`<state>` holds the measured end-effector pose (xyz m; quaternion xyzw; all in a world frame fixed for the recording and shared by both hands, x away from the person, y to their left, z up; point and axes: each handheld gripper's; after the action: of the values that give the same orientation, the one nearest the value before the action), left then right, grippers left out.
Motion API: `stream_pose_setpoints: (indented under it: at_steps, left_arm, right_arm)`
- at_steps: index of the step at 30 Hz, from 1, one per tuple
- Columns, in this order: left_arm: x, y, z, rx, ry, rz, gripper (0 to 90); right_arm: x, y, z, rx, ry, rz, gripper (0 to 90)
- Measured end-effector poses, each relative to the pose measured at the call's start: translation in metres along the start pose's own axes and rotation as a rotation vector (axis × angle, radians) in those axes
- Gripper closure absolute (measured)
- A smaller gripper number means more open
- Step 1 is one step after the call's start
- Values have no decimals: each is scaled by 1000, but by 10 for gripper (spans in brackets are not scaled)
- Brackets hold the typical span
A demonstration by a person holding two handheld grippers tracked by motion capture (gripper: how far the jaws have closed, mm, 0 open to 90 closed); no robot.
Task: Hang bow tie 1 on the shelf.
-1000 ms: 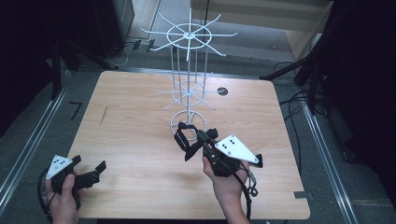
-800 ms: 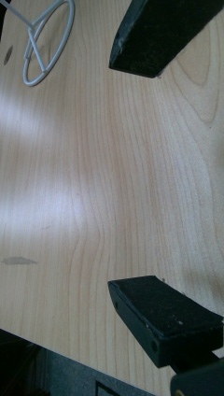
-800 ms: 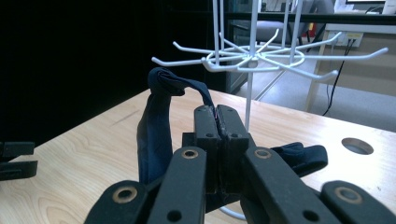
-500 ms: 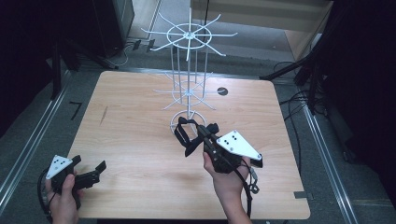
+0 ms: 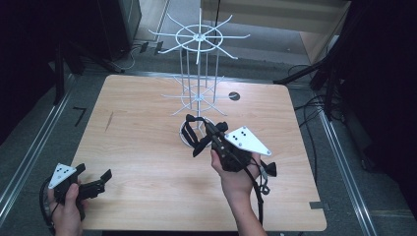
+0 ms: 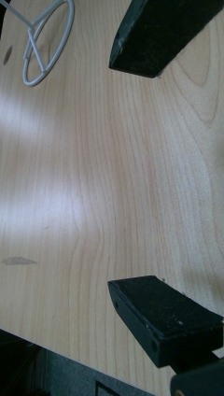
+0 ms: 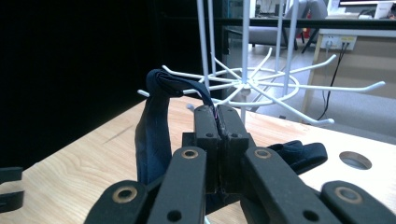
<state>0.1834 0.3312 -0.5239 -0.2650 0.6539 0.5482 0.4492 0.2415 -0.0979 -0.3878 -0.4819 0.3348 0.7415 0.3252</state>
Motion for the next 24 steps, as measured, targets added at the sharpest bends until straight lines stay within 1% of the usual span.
stream_pose_setpoints:
  at_steps: [3, 6, 7, 12, 20, 23, 24]
  left_arm:
    - [0, 0, 0, 1, -1, 2, 0]
    - [0, 0, 0, 1, -1, 2, 0]
    - [0, 0, 0, 1, -1, 2, 0]
    - [0, 0, 0, 1, 0, 2, 0]
    - [0, 0, 0, 2, 2, 2, 0]
    - [0, 0, 0, 3, 2, 1, 0]
    - [0, 0, 0, 2, 5, 0, 0]
  right_arm:
    - [1, -4, -2, 8, -10, 6, 898]
    - [3, -14, -6, 28, -13, 22, 898]
    - [3, -14, -6, 28, -13, 22, 898]
    - [5, -26, -8, 50, -26, 32, 898]
    - [9, -37, -12, 81, -38, 40, 896]
    - [11, -38, -13, 81, -37, 37, 891]
    - [12, -38, -15, 85, -36, 34, 875]
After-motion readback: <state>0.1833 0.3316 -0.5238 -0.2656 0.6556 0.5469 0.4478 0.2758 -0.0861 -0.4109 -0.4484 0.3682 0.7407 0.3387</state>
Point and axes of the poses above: each handheld gripper's, and its own axes: y roughly backward along the jaws, x roughly out of its underside, z roughly to its left, and after that the axes turned 12 degrees about -y, right-handed
